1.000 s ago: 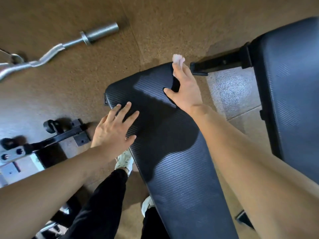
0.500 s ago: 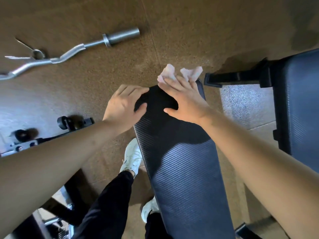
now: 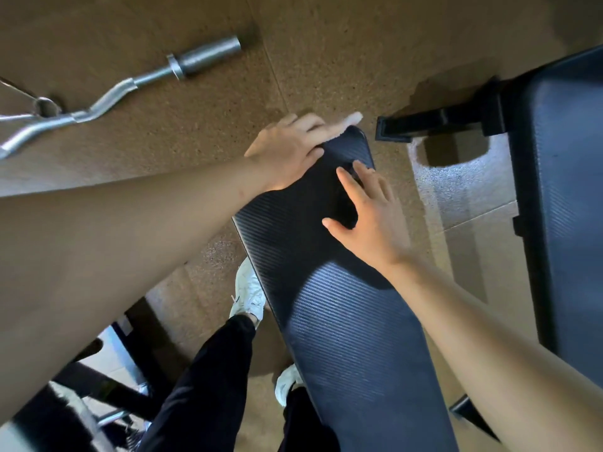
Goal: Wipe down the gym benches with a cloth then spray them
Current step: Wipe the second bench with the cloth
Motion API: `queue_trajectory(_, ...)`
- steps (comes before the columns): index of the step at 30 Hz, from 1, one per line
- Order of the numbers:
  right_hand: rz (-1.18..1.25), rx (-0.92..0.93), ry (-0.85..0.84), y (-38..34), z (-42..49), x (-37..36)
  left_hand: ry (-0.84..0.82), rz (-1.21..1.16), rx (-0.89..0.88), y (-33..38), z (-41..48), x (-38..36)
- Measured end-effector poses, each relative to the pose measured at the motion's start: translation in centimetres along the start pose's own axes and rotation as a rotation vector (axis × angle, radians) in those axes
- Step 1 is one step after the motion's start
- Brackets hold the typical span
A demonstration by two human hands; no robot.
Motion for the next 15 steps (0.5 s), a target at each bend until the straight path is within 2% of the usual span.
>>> queue_trajectory(3,-0.110,-0.053,-0.129,-0.5,-1.0,-2.7,-0.043,0.033,0.071,-0.8,-1.7,-0.3)
queue_trajectory(11,-0.202,-0.132,-0.148,-0.9,-1.0,-3.2,-0.049,0.130,0.307,-2.4,-9.4,-1.6)
queue_trajectory(15,-0.196,-0.154,-0.169,-1.2,-1.0,-3.1,0.030,0.096,0.380,-2.6,-13.1,-2.2)
Point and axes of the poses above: each hand's wrist, its own z-axis towards the middle knuckle, its own x-axis out of the back of the hand, y = z × x, the point moved 8 cm from there along z, towards the middle knuckle, and after that the axes turned 15 degrees about -x, right-handed, at the moved point
